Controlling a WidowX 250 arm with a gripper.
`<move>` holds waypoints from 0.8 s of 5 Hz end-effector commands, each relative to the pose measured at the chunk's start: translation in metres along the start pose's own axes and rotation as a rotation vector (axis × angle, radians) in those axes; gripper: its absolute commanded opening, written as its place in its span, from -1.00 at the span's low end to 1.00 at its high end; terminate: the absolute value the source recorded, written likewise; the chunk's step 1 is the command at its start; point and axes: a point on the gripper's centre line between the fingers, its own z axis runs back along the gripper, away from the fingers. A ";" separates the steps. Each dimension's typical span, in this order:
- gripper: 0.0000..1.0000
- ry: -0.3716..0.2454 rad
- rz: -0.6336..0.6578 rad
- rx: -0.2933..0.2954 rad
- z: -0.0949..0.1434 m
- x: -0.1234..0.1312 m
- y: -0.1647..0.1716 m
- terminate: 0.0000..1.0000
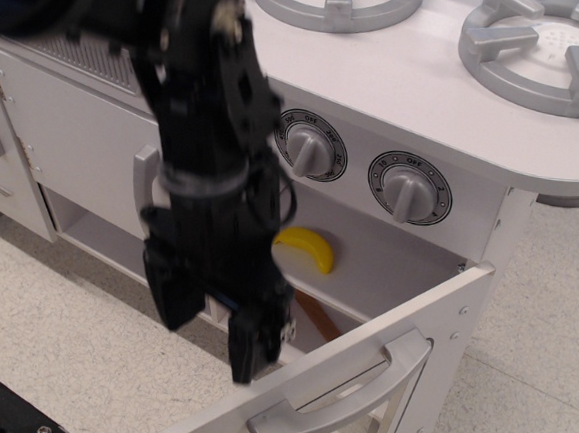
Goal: Close oven
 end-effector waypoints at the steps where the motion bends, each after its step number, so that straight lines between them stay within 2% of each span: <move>1: 1.00 -0.103 -0.083 0.078 -0.024 -0.002 -0.011 -1.00; 2: 1.00 -0.117 -0.075 0.097 -0.039 -0.002 -0.009 -1.00; 4: 1.00 -0.174 -0.023 0.144 -0.051 0.008 0.012 -1.00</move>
